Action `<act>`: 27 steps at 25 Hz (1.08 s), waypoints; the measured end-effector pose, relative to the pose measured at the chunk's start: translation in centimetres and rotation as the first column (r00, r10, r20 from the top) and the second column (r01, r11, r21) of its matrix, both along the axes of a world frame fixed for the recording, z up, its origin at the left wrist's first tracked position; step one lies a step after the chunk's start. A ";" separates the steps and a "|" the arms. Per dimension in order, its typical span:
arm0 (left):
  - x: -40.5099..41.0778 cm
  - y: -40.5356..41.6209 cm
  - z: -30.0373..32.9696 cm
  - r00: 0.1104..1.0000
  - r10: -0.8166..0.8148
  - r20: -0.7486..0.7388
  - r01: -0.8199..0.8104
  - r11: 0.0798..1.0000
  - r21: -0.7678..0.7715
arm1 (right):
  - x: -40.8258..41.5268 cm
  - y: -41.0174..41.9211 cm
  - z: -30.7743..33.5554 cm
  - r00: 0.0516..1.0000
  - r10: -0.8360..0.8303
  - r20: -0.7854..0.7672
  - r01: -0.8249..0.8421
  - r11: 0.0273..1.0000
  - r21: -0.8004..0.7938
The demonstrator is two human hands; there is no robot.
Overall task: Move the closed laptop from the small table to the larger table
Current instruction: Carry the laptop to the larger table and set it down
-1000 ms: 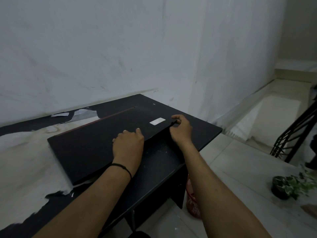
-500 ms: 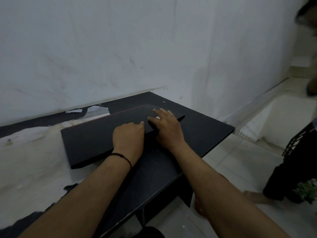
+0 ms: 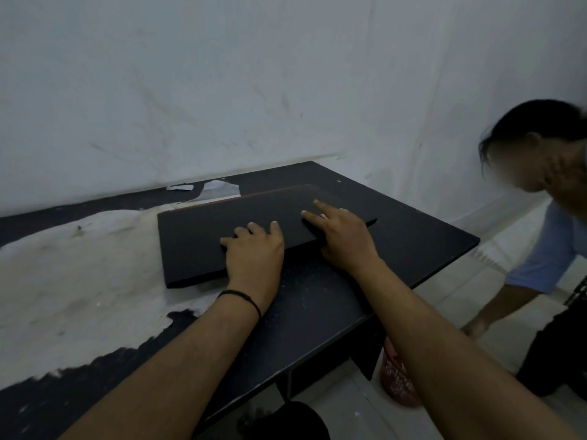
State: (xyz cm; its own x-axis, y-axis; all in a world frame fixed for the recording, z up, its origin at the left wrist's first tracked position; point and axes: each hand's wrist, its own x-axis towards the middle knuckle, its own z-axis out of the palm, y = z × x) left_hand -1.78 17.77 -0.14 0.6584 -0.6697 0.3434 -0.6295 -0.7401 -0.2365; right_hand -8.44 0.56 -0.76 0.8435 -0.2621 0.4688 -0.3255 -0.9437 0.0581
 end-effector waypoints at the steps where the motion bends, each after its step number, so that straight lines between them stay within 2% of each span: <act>1: 0.1 0.1 0.2 1.000 0.005 -0.005 -0.004 1.000 0.009 | 0.0 0.3 0.1 1.000 -0.005 -0.025 0.005 1.000 -0.007; 5: 1.5 2.1 1.3 1.000 -0.016 -0.007 0.016 1.000 0.016 | 0.4 2.5 0.8 1.000 -0.026 0.000 0.026 1.000 -0.004; 12: 3.7 11.3 3.3 0.999 0.017 0.047 -0.017 1.000 0.004 | 2.8 11.0 2.1 0.988 0.077 0.131 -0.075 0.997 -0.017; 21: 6.0 27.0 2.5 0.968 0.250 0.038 -0.248 0.968 -0.041 | 8.4 25.2 2.2 0.951 0.280 0.134 -0.269 0.959 -0.089; 27: 7.5 33.5 1.7 0.952 0.305 0.005 -0.305 0.952 -0.009 | 10.6 31.4 1.2 0.942 0.320 0.102 -0.312 0.946 -0.091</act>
State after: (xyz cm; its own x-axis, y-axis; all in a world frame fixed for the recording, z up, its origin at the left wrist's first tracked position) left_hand 5.67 51.24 1.57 0.8285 -0.4351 0.3525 -0.3724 -0.8983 -0.2333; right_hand 2.20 31.95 0.43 0.8171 0.0473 0.5746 -0.0198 -0.9937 0.1099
